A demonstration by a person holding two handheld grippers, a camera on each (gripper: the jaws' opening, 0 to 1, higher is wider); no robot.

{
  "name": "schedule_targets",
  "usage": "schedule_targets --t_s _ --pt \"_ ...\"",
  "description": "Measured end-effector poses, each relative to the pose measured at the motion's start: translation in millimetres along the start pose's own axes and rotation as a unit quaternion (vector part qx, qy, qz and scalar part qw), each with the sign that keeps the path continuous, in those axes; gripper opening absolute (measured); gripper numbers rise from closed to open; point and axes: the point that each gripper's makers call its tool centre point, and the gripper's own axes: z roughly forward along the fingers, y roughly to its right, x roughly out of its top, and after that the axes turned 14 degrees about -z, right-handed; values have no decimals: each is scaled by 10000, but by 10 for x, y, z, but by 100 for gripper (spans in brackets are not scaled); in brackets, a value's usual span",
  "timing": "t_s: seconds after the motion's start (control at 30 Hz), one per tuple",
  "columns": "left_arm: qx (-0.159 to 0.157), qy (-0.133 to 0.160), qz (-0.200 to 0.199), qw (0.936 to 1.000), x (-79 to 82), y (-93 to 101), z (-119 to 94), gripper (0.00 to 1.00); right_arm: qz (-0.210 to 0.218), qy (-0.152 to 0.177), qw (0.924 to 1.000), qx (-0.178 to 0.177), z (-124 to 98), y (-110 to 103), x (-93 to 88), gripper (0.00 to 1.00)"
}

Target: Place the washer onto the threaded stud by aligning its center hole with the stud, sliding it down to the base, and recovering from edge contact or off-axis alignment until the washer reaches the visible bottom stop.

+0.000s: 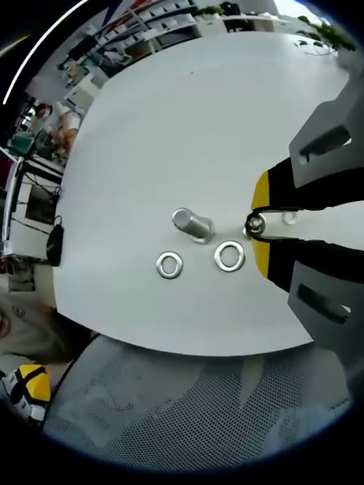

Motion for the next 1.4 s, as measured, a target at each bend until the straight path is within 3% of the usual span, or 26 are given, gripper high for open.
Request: schedule_targets --t_s 0.27,0.8,1.03,1.13,1.4 --pt "9 4 -12 10000 -1 -3 -1 2 -154 -158 9996 172 130 -40 -33 14" --pt "64 39 -88 9999 9 -24 -2 1 -47 -281 9988 390 339 -129 -148 14" --pt "62 15 -79 9999 5 -24 0 1 33 -234 9987 442 343 -132 -134 14" --pt "60 11 -74 10000 4 -23 0 1 -112 -213 9986 479 339 -153 -130 17" --pt "59 46 -74 9999 17 -23 0 1 -26 -249 9990 366 223 -123 -208 23"
